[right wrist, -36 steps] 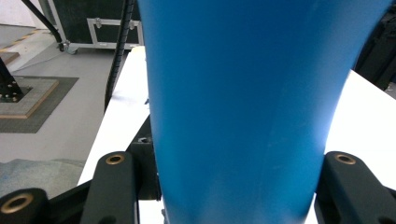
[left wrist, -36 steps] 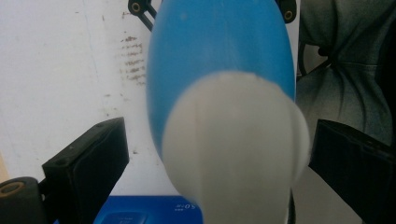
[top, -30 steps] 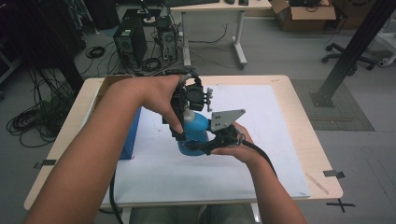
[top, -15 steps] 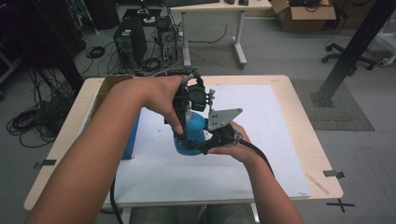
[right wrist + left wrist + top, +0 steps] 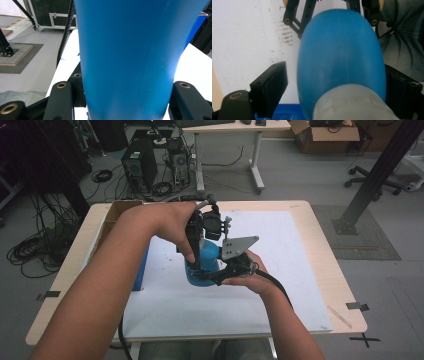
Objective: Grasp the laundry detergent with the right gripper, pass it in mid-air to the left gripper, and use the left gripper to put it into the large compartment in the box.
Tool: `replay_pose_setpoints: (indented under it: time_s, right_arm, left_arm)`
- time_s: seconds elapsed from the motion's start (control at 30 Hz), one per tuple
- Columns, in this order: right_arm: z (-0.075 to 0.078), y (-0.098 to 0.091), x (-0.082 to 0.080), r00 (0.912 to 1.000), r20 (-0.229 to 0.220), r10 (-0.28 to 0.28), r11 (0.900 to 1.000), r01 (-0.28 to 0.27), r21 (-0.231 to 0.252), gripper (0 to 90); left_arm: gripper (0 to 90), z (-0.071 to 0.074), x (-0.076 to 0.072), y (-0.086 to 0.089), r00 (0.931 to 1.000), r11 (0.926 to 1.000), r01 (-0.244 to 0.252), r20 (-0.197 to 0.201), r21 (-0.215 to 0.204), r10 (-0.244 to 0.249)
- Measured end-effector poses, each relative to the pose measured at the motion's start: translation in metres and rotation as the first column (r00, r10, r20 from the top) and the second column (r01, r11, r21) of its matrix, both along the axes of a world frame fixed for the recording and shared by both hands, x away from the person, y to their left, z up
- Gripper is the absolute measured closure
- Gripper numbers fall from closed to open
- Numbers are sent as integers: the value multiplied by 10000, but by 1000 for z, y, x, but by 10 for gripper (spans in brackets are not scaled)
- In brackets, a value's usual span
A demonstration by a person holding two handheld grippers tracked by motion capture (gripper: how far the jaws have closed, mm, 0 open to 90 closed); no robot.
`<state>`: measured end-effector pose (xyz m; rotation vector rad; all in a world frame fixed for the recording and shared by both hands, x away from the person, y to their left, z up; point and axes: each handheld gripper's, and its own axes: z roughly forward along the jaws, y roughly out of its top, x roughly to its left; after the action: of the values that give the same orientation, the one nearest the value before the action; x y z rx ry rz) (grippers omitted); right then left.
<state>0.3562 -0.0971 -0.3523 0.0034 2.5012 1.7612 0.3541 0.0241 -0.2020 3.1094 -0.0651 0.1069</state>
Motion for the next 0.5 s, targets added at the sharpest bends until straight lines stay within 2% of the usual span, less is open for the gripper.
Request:
replay_pose_setpoints:
  time_s: [0.5]
  right_arm:
    - [1, 0, -1, 10000, -58, -62, 10000, 62, 69, 455]
  left_arm:
    - [266, -2, -3, -5, 9998, 9997, 201, -19, 129, -201]
